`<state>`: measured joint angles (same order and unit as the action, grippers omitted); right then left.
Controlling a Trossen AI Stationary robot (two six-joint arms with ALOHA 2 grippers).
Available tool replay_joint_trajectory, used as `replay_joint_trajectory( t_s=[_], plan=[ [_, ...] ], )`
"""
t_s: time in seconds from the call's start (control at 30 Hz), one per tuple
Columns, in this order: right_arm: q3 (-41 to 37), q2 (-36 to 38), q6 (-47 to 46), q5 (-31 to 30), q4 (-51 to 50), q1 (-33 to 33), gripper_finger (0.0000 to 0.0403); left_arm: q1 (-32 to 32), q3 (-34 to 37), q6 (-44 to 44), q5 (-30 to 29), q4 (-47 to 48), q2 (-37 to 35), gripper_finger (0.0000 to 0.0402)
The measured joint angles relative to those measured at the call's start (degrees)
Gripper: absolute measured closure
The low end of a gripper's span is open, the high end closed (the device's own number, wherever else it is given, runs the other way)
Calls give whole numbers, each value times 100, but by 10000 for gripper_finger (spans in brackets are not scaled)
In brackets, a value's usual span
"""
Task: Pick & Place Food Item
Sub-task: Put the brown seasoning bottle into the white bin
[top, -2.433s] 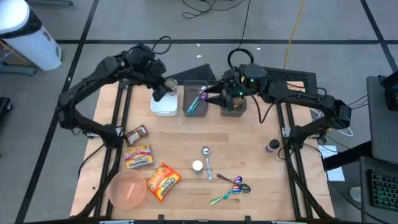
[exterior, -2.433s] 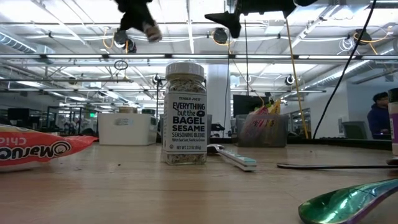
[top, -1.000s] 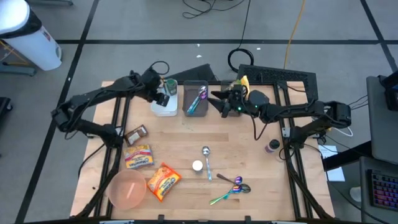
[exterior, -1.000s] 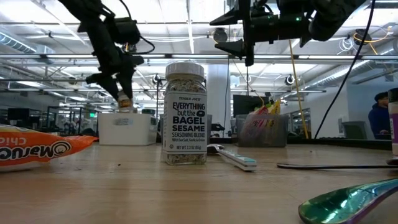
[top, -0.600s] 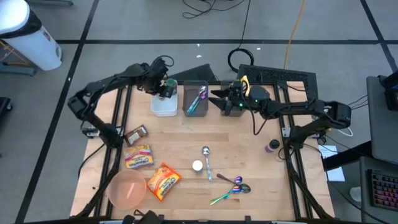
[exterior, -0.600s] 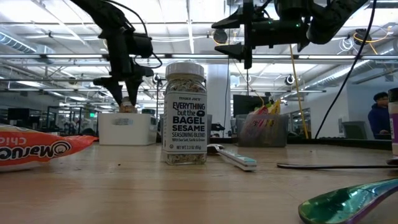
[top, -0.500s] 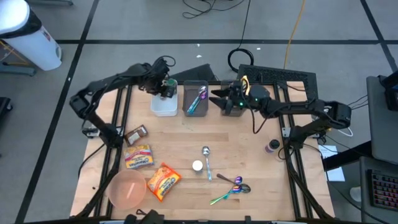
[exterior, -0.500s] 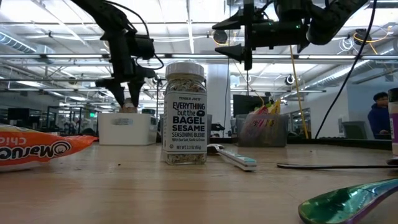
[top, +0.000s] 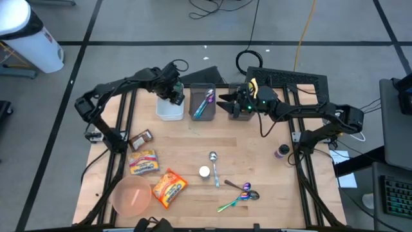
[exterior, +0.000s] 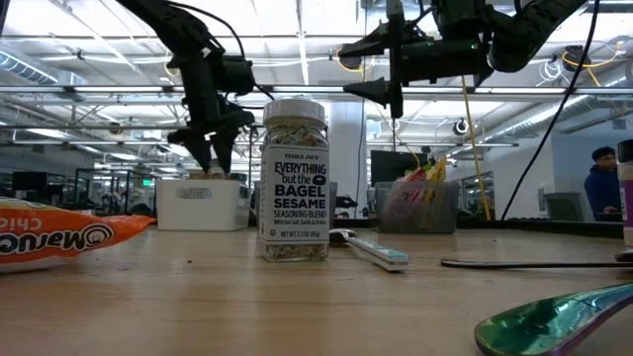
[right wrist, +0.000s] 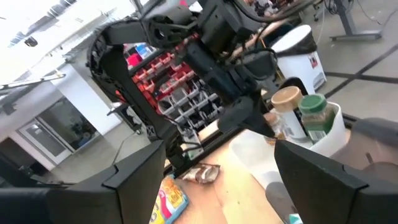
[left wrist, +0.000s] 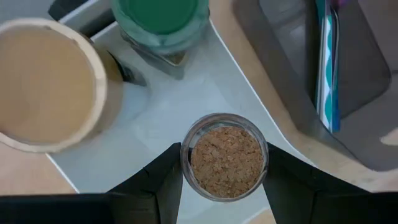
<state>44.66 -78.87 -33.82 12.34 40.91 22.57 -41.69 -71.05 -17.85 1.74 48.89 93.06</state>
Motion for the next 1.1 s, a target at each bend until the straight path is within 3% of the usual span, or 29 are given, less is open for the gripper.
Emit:
replay_joint_trajectory(
  t_s=[0.5,0.73,1.1],
  plan=[
    [0,-2,-2,0,-47,0,110,-115,0,743,-146,383,0,214],
    [0,-2,-2,-2,-49,-4,110,-273,203,437,-457,688,-2,214],
    [0,-2,-2,-14,-51,-4,110,-290,618,-11,-385,15,-2,214]
  ],
)
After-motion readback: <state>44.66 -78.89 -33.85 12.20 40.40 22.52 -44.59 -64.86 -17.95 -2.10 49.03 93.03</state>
